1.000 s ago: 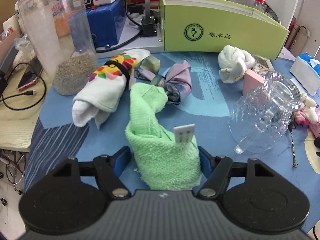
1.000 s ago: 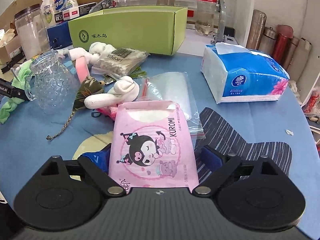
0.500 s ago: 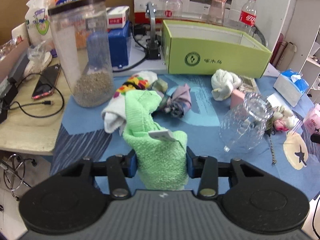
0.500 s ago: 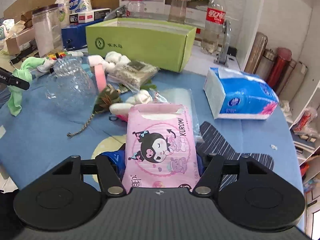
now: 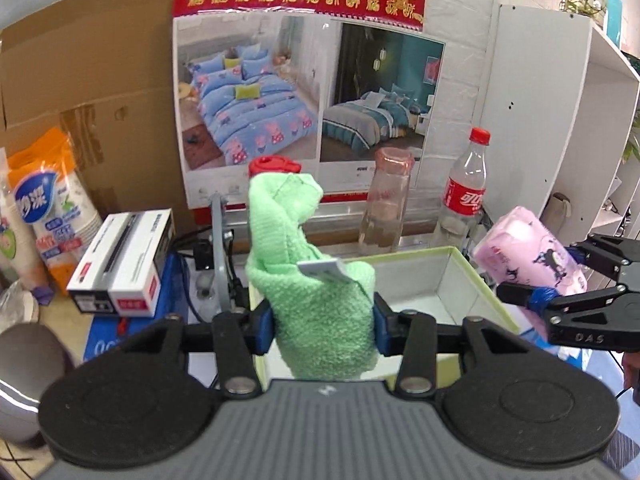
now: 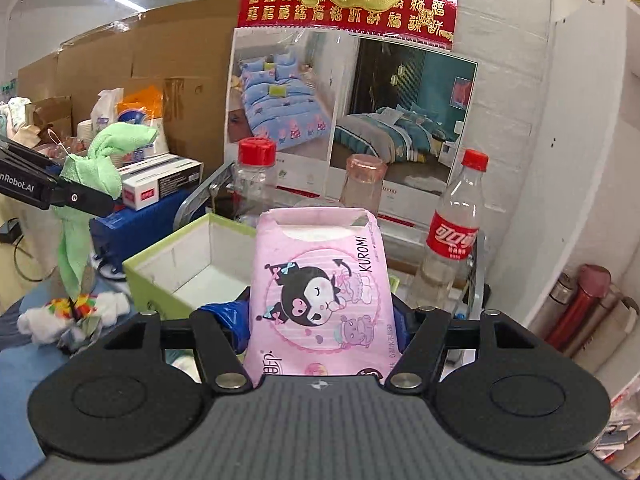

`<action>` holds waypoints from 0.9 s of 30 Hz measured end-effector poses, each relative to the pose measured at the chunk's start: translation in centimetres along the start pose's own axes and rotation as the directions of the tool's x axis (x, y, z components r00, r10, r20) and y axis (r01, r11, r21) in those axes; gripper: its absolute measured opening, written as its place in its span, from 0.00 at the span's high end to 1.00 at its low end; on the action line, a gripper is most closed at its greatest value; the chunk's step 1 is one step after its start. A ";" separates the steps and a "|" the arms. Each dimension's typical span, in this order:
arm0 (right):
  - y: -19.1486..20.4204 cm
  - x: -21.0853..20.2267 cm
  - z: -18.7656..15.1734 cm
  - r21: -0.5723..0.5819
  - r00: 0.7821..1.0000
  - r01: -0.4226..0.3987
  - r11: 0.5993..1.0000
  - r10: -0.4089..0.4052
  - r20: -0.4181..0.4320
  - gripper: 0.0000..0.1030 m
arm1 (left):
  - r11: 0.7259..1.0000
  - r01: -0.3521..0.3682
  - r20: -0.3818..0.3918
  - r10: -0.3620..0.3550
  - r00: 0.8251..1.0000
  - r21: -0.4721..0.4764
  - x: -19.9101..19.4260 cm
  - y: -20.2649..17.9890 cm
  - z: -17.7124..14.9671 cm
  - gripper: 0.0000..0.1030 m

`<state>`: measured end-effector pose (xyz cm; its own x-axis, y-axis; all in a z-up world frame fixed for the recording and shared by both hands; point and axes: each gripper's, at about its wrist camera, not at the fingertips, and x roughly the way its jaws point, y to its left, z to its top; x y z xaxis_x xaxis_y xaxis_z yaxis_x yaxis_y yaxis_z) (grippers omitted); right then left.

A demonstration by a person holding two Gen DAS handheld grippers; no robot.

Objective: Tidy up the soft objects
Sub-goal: 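Lower towel into the green box and open left gripper while right releases pack there, then withdraw both open grippers up out of the green box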

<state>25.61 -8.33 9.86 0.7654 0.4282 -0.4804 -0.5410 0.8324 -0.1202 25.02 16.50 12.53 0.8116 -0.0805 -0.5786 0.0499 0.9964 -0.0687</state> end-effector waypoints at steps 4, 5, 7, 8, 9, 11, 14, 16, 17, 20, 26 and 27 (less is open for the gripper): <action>-0.2 6.1 1.5 0.013 0.998 -0.019 1.000 0.020 -0.065 0.50 | 1.000 -0.006 -0.076 0.006 0.997 0.008 5.5 -0.3 0.8 0.50; -0.1 7.3 1.4 0.013 0.996 -0.027 1.000 0.028 -0.080 0.49 | 1.000 -0.015 -0.101 0.017 0.995 0.014 6.9 -0.3 0.5 0.48; 0.0 9.5 0.8 0.028 0.991 -0.052 0.998 0.055 -0.118 0.49 | 0.999 -0.033 -0.138 0.035 0.990 0.019 9.0 -0.2 -0.3 0.34; 0.0 10.4 0.4 0.049 0.988 -0.057 0.997 0.063 -0.139 0.47 | 0.999 -0.041 -0.149 0.044 0.988 0.021 9.7 -0.1 -0.7 0.33; 0.0 11.2 0.1 0.069 0.983 -0.054 0.996 0.065 -0.171 0.47 | 0.999 -0.048 -0.160 0.051 0.986 0.024 10.3 0.0 -1.0 0.33; 0.3 12.0 -0.4 0.076 0.977 -0.041 0.996 0.055 -0.204 0.46 | 0.998 -0.057 -0.178 0.060 0.982 0.019 10.7 0.2 -1.3 0.33; 0.4 11.4 -0.1 0.078 0.988 -0.014 0.997 0.026 -0.152 0.44 | 0.998 -0.066 -0.164 0.066 0.984 0.007 10.1 0.5 -1.4 0.33; 0.3 10.7 0.6 0.089 0.992 -0.015 0.996 0.026 -0.124 0.43 | 0.998 -0.069 -0.139 0.070 0.988 0.009 8.9 0.5 -1.2 0.31; 0.4 10.3 0.9 0.086 0.993 -0.018 0.996 0.028 -0.115 0.43 | 0.997 -0.071 -0.126 0.072 0.989 0.012 8.2 0.4 -1.3 0.31; 0.9 9.1 1.2 0.056 0.995 -0.016 0.998 0.022 -0.096 0.42 | 0.996 -0.081 -0.096 0.083 0.992 0.027 5.7 -0.2 -1.9 0.31; 3.9 4.3 -1.0 -0.037 0.994 -0.020 0.999 0.015 -0.111 0.41 | 0.996 -0.085 -0.059 0.087 0.994 0.038 0.6 -1.5 -5.0 0.28; 4.4 3.4 -1.4 -0.050 0.994 -0.014 0.999 0.008 -0.113 0.41 | 0.996 -0.083 -0.055 0.085 0.995 0.031 -0.2 -1.7 -5.5 0.28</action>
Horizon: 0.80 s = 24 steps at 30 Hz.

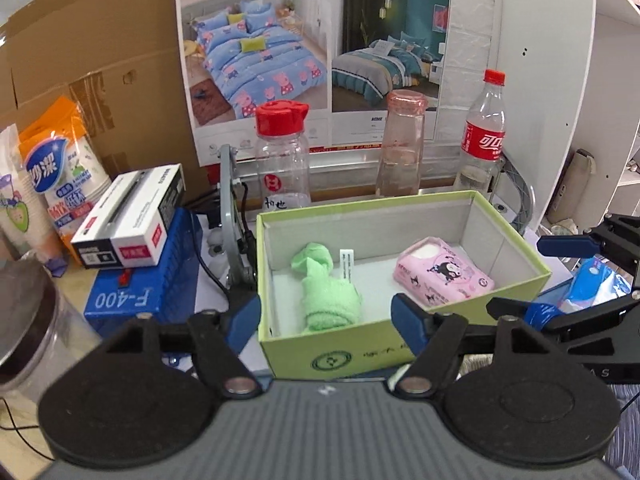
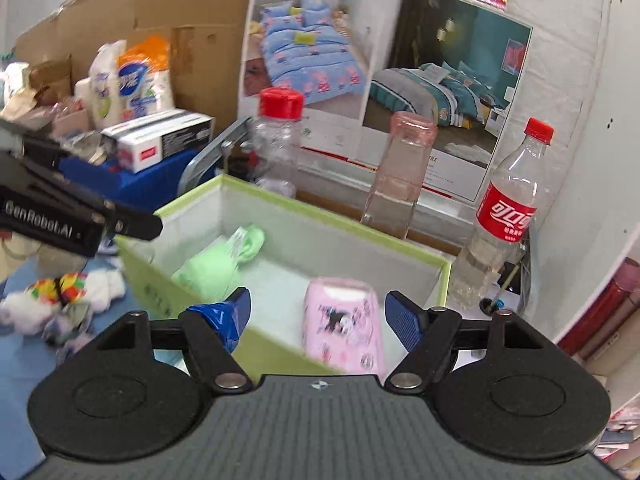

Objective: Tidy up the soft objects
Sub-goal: 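Withdraw both open grippers up out of the green box, then move left tool toward the patterned scarf while right tool approaches the white plush rabbit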

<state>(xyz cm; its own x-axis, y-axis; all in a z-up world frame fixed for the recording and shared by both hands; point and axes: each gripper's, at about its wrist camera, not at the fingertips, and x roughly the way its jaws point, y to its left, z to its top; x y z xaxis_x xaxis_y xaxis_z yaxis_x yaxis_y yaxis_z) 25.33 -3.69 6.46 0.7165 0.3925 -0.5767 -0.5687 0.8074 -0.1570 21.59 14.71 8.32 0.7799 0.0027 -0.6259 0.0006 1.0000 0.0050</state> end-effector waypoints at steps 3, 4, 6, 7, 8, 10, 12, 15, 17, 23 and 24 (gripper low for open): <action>1.5 -2.4 -1.6 -0.018 1.000 0.014 1.000 -0.014 0.004 0.41 | 1.000 0.006 0.012 -0.006 1.000 -0.023 -2.3 -0.3 -1.8 0.27; 1.9 -3.1 -2.0 -0.018 1.000 0.019 1.000 -0.019 0.004 0.41 | 0.999 0.004 0.017 -0.003 1.000 -0.032 -3.0 -0.4 -2.4 0.26; 2.5 -4.4 -3.0 -0.008 1.000 0.028 1.000 -0.028 0.011 0.41 | 0.999 -0.005 0.031 0.006 1.000 -0.051 -4.3 -0.6 -3.7 0.25; 2.8 -5.1 -3.4 0.002 0.999 0.031 1.000 -0.031 0.021 0.41 | 0.998 -0.010 0.038 0.012 0.999 -0.057 -4.9 -0.7 -4.3 0.24; 3.0 -5.6 -3.8 0.014 0.999 0.033 0.999 -0.033 0.029 0.41 | 0.998 -0.018 0.047 0.021 0.999 -0.063 -5.5 -0.8 -5.0 0.22; 3.3 -6.5 -4.7 0.043 0.998 0.039 0.998 -0.040 0.041 0.41 | 0.996 -0.040 0.069 0.046 0.997 -0.078 -6.7 -1.1 -6.2 0.20; 3.4 -7.2 -5.5 0.084 0.997 0.044 0.995 -0.049 0.058 0.41 | 0.995 -0.062 0.088 0.069 0.994 -0.083 -7.6 -1.4 -7.2 0.19; 3.5 -8.2 -6.5 0.141 0.993 0.062 0.988 -0.076 0.093 0.41 | 0.993 -0.060 0.091 0.069 0.993 -0.104 -8.7 -1.7 -8.4 0.18; 3.6 -8.6 -7.1 0.171 0.988 0.092 0.981 -0.111 0.106 0.41 | 0.992 -0.020 0.075 0.030 0.997 -0.121 -9.1 -1.9 -9.1 0.17; 3.8 -9.2 -9.2 0.269 0.976 0.148 0.952 -0.185 0.117 0.41 | 0.984 0.057 0.040 -0.051 0.998 -0.171 -9.2 -2.3 -11.1 0.17; 3.8 -9.2 -9.5 0.280 0.975 0.153 0.948 -0.191 0.115 0.41 | 0.984 0.051 0.033 -0.045 0.998 -0.173 -9.1 -2.3 -11.4 0.17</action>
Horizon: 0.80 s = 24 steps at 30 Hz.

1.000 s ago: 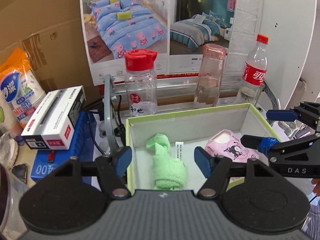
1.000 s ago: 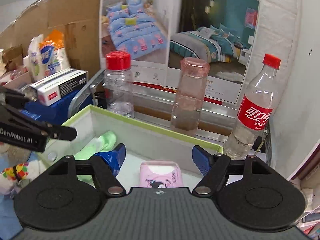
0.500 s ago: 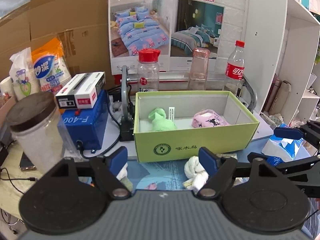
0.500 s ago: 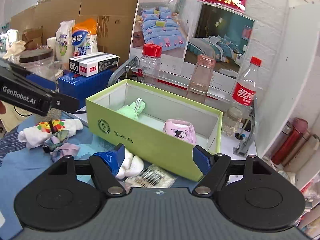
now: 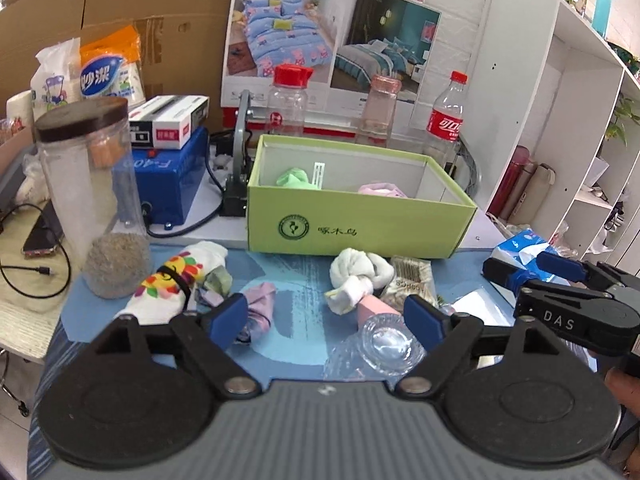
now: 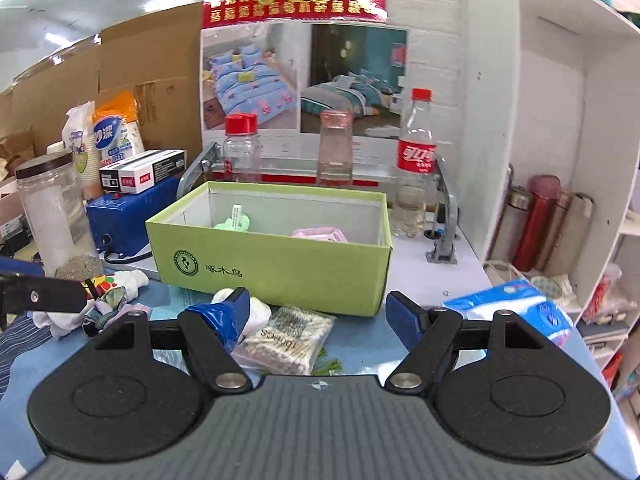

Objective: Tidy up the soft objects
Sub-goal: 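Move left tool toward the patterned scarf while right tool approaches the white plush rabbit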

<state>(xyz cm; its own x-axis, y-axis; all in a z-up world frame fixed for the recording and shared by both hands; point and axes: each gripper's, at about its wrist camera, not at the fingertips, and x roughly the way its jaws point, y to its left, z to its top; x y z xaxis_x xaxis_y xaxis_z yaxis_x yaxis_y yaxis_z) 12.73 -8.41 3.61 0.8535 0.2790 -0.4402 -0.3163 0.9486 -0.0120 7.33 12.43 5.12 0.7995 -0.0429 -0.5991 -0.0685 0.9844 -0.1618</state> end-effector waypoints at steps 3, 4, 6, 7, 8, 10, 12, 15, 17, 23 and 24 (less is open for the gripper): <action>0.2 -0.4 -1.0 0.009 0.999 0.050 0.999 -0.050 -0.002 0.41 | 0.999 -0.034 -0.009 0.034 0.999 -0.017 0.1 0.6 -1.0 0.17; 0.1 -0.5 -1.3 0.016 0.998 0.061 0.998 -0.061 -0.001 0.41 | 0.999 -0.042 -0.008 0.042 0.999 -0.023 0.0 0.9 -1.3 0.17; 0.0 -0.8 -1.9 0.041 0.997 0.072 0.997 -0.072 0.001 0.41 | 0.997 -0.069 -0.011 0.069 0.998 -0.024 -0.2 1.5 -1.9 0.17; -0.1 -0.9 -2.3 0.057 0.997 0.072 0.996 -0.072 0.004 0.41 | 0.996 -0.087 -0.011 0.087 0.996 -0.022 -0.2 1.7 -2.2 0.17; -0.2 -1.0 -2.7 0.073 0.997 0.075 0.995 -0.075 0.001 0.41 | 0.994 -0.106 -0.011 0.106 0.994 -0.017 -0.4 2.0 -2.5 0.17; -0.4 -1.0 -3.4 0.094 0.996 0.092 0.991 -0.090 -0.018 0.41 | 0.990 -0.143 -0.007 0.143 0.990 -0.004 -0.8 2.7 -3.3 0.17; -0.6 -1.3 -4.2 0.112 0.994 0.104 0.988 -0.101 -0.036 0.41 | 0.983 -0.186 0.000 0.186 0.983 0.011 -1.5 3.7 -4.4 0.17; -1.2 -2.2 -5.8 0.127 0.993 0.111 0.986 -0.106 -0.047 0.41 | 0.969 -0.242 -0.001 0.243 0.970 0.042 -2.3 5.5 -6.1 0.17; -1.4 -2.6 -6.7 0.120 0.992 0.113 0.986 -0.106 -0.061 0.41 | 0.963 -0.265 -0.008 0.266 0.964 0.054 -2.5 6.9 -6.7 0.17; -2.1 -2.7 -7.9 0.116 0.989 0.111 0.987 -0.098 -0.107 0.41 | 0.951 -0.302 -0.005 0.303 0.953 0.064 -1.3 10.8 -6.5 0.17; -2.2 -2.7 -8.0 0.115 0.989 0.112 0.987 -0.099 -0.111 0.41 | 0.946 -0.318 -0.008 0.319 0.948 0.065 -0.8 11.4 -6.2 0.17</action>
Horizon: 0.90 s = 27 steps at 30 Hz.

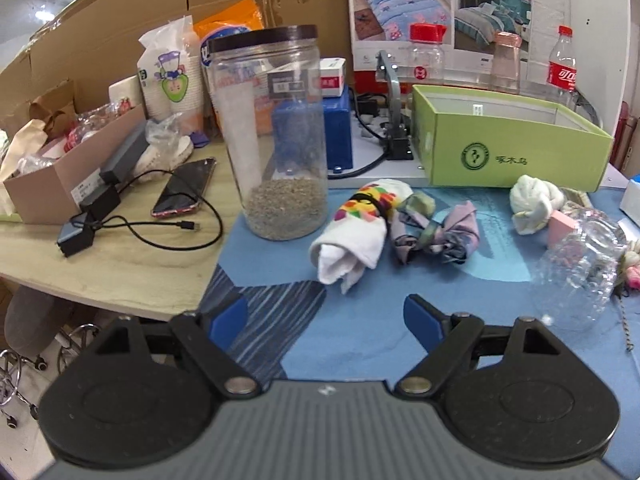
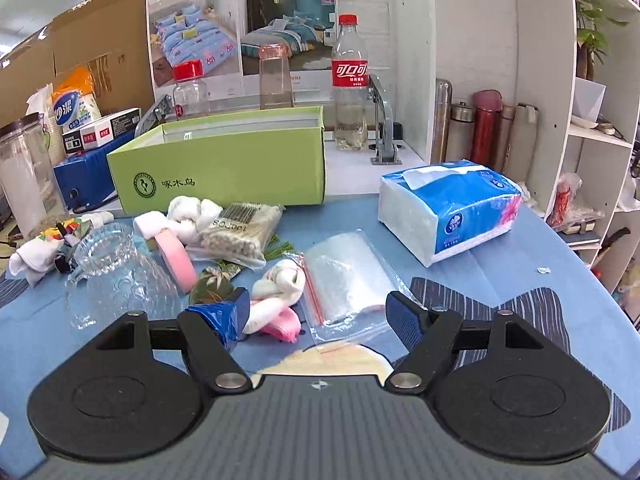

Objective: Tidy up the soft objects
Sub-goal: 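Move left tool toward the patterned scarf while right tool approaches the white plush rabbit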

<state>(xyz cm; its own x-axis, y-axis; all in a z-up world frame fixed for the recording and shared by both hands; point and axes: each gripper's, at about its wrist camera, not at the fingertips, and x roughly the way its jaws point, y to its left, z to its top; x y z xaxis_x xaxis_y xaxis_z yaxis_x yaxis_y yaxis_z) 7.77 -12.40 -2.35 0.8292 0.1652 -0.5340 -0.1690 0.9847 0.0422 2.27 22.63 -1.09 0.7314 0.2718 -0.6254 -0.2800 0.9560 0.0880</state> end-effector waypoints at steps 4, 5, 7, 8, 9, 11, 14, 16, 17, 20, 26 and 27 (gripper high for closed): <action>-0.6 0.4 -0.2 0.008 1.000 0.017 1.000 -0.017 -0.020 0.41 | 1.000 0.002 -0.015 -0.003 1.000 -0.023 2.3 1.2 2.1 0.17; -0.7 0.5 -0.3 0.012 0.999 0.022 1.000 -0.022 -0.026 0.41 | 0.999 0.021 -0.016 -0.021 1.000 -0.025 2.6 1.2 2.5 0.17; -0.9 0.9 -0.3 0.020 0.999 0.033 0.999 -0.033 -0.038 0.41 | 0.998 0.061 -0.014 -0.061 0.998 -0.016 3.1 0.5 3.2 0.17; -1.0 1.0 -0.2 0.022 0.998 0.037 0.999 -0.036 -0.042 0.41 | 0.997 0.076 -0.018 -0.076 0.997 -0.006 3.3 0.0 3.5 0.17; -1.0 1.1 -0.2 0.023 0.998 0.040 0.999 -0.039 -0.044 0.41 | 0.995 0.096 -0.018 -0.096 0.995 0.005 3.5 -0.6 3.6 0.17; -1.1 1.1 -0.1 0.019 0.998 0.040 0.999 -0.039 -0.046 0.41 | 0.986 0.166 -0.010 -0.166 0.986 0.028 3.6 -1.9 3.7 0.17; -1.2 0.8 0.0 0.002 0.998 0.047 0.999 -0.047 -0.043 0.41 | 0.959 0.263 0.001 -0.265 0.964 0.105 3.7 -4.3 3.7 0.17; -1.6 0.6 -0.1 -0.003 0.998 0.047 0.999 -0.047 -0.046 0.41 | 0.937 0.306 -0.016 -0.308 0.951 0.166 4.5 -5.6 3.6 0.17; -1.8 0.4 -0.1 -0.002 0.998 0.043 0.999 -0.043 -0.049 0.41 | 0.930 0.318 -0.031 -0.318 0.948 0.182 5.0 -6.0 3.6 0.17; -2.7 0.0 -0.3 0.017 0.998 0.037 0.999 -0.036 -0.057 0.41 | 0.908 0.387 -0.085 -0.378 0.922 0.163 7.0 -6.2 3.9 0.17; -4.2 -0.2 -0.2 0.077 0.998 0.044 0.996 -0.041 -0.047 0.41 | 0.936 0.343 -0.103 -0.335 0.936 0.074 9.9 -5.8 5.5 0.17; -4.4 0.0 -0.1 0.085 0.998 0.037 0.996 -0.033 -0.048 0.41 | 0.940 0.334 -0.106 -0.326 0.939 0.068 10.2 -5.9 5.8 0.17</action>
<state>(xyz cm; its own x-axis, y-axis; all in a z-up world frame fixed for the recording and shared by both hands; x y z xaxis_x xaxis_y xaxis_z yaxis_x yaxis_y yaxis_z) 8.45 -16.78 -2.62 0.8075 0.1299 -0.5754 -0.0927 0.9913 0.0937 14.97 20.37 -3.50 0.7122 -0.0677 -0.6987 0.0233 0.9971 -0.0729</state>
